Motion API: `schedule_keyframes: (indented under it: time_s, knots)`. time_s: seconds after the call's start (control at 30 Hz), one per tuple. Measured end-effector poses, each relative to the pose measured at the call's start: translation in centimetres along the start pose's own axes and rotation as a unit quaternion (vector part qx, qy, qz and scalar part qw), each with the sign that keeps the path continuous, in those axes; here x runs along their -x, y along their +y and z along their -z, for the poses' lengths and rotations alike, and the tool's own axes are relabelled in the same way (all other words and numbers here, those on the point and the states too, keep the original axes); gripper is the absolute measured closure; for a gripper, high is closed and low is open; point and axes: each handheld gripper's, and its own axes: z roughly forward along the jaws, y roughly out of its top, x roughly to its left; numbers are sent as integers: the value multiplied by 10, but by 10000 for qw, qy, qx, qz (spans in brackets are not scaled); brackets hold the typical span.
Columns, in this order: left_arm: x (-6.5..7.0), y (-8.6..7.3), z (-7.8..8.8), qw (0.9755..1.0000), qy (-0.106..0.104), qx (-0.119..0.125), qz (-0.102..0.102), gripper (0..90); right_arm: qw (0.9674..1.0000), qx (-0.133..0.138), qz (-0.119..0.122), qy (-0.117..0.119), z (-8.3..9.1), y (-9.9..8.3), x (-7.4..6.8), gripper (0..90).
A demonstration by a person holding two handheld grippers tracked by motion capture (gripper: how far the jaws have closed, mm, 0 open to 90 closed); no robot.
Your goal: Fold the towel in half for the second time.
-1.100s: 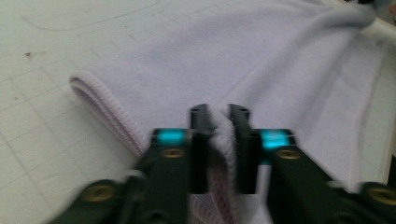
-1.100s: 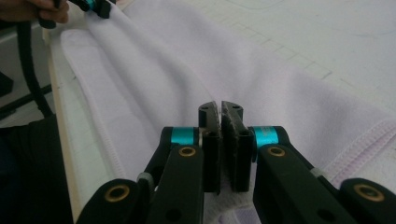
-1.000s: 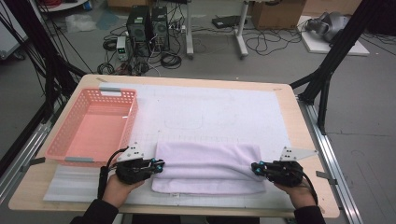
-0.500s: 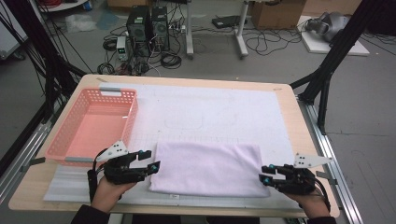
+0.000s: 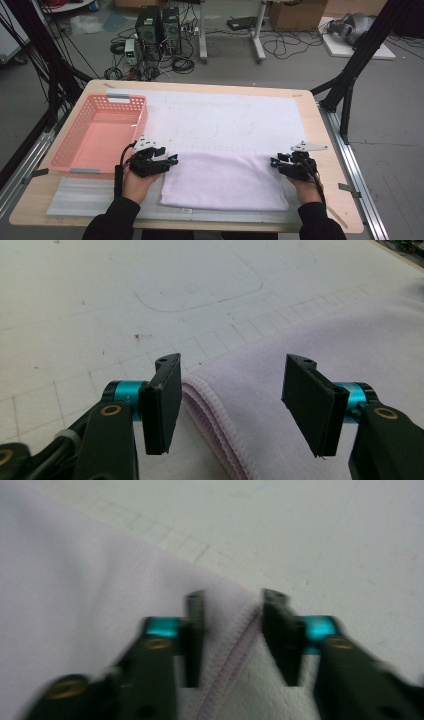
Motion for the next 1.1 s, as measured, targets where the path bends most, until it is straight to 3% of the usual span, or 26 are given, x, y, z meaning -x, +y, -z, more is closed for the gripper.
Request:
schedule_keyframes:
  time_s: [0.03,0.1,0.17,0.23,0.33,0.37,0.47,0.53,0.6,0.67,0.73,0.8,0.87,0.97,1.1]
  knots:
    - [0,0,0,10000,12,-24,-17,411,9999,-18,126,-81,-1,0,0,866]
    - [-1,0,-1,10000,36,-9,8,411,9993,53,45,-360,0,-1,4,874]
    - [-3,0,-3,10000,84,-1,47,410,9987,85,-170,-464,-3,-3,8,872]
    - [-5,0,-7,9998,140,-43,110,408,9976,11,-177,-663,-8,-4,5,843]
    - [-7,0,-13,9997,124,-60,215,402,9945,161,-359,-972,-6,-3,5,619]
    - [-8,-1,-15,9996,116,-91,229,401,9942,287,-475,-926,-4,-2,7,615]
    - [-12,-3,-24,9992,78,-199,343,401,9949,593,-462,-671,0,0,10,541]
    - [-13,-4,-30,9988,57,-325,361,406,9975,438,-373,-421,-6,1,11,509]
    - [-14,-4,-30,9986,-52,-300,436,482,9989,199,-300,-315,-15,0,12,500]
    - [-14,-5,-30,9985,-178,-343,393,701,9992,99,-373,-61,-21,-1,14,638]
    - [-16,-5,-29,9982,-213,-327,448,796,9995,113,-290,92,-21,-1,13,815]
    - [-19,-4,-27,9984,-152,-237,493,816,9997,104,-228,78,-19,0,14,837]
    - [-20,-2,-25,9987,-44,-5,506,822,9993,261,-267,9,-17,1,17,841]
    - [-22,2,-24,9971,129,265,702,822,9984,496,-229,-120,-14,5,18,842]
    - [-21,22,-32,9980,311,250,493,822,9971,596,-187,-434,-19,15,18,841]
